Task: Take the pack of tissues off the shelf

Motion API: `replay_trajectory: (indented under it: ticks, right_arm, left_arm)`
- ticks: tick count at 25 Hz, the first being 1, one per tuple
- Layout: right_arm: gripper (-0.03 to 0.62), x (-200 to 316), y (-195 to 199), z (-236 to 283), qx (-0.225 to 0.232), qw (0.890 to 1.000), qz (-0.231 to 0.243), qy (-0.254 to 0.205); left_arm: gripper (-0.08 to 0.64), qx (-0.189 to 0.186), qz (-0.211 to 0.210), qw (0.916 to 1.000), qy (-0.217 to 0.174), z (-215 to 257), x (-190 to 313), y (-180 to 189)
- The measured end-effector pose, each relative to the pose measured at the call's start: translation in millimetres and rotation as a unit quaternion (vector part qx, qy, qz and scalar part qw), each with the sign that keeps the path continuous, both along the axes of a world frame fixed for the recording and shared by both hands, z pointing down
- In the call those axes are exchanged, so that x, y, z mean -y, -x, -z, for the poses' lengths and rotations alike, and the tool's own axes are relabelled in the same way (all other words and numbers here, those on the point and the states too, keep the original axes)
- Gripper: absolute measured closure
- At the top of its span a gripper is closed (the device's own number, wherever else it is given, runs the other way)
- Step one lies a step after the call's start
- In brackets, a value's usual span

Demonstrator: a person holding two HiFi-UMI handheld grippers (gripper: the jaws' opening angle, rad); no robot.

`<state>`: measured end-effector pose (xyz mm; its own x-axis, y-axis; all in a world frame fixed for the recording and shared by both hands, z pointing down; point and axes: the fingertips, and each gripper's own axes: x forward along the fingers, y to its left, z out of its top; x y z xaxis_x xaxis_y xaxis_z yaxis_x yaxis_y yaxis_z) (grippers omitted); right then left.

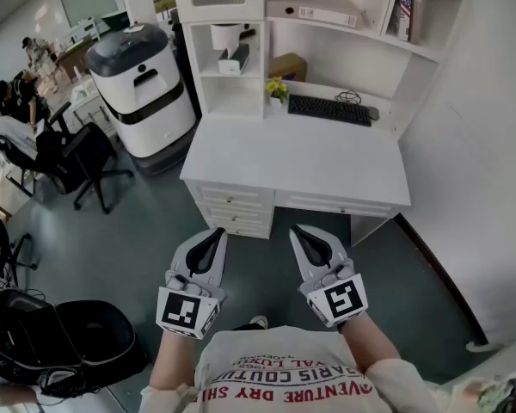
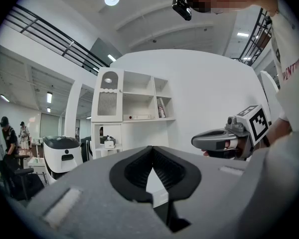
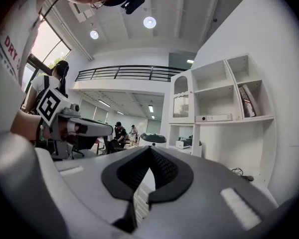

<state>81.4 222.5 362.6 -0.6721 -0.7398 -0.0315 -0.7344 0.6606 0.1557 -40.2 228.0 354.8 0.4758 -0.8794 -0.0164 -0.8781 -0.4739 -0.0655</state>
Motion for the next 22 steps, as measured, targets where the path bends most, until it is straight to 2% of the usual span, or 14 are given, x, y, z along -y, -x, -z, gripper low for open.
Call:
replay_trajectory:
  ticks: [4, 13, 15, 18, 19, 20, 21, 22]
  right_arm:
    - [0.591, 2, -1, -6, -0.016, 1.000, -0.004, -0.005]
    - [0.591, 1, 17, -12, -0.008, 1.000, -0.014, 0.001]
    - [0.591, 5, 20, -13, 0.000, 1.000, -0.024, 0.006]
    - [0.591, 11, 23, -18, 0.009, 0.999, -0.038, 0.021]
    - [0.591, 13, 25, -20, 0.011, 0.999, -0.040, 0.026]
    - [0.591, 14, 28, -22, 0.011, 0.999, -0.041, 0.029]
    - [0.591, 15, 30, -24, 0.009, 0.999, -0.042, 0.032]
    - [0.591, 16, 32, -27, 0.006, 0.999, -0.042, 0.034]
  left_arm:
    - [0.555, -0.002, -0.001, 1.0000, 0.002, -3, 1, 6]
    - [0.555, -0.005, -0.011, 0.9999, 0.008, -13, -1, 20]
    - [0.555, -0.006, -0.021, 0.9998, 0.002, -11, 0, 22]
    - [0.552, -0.028, -0.019, 0.9993, -0.019, -1, 2, 29]
    - [0.453, -0.036, -0.012, 0.9990, -0.025, 1, 4, 34]
    - [0.298, -0.042, -0.004, 0.9987, -0.028, 2, 7, 40]
    - [0.215, -0.047, 0.005, 0.9985, -0.028, 2, 10, 47]
    - [0.212, -0.050, 0.014, 0.9983, -0.026, 1, 14, 53]
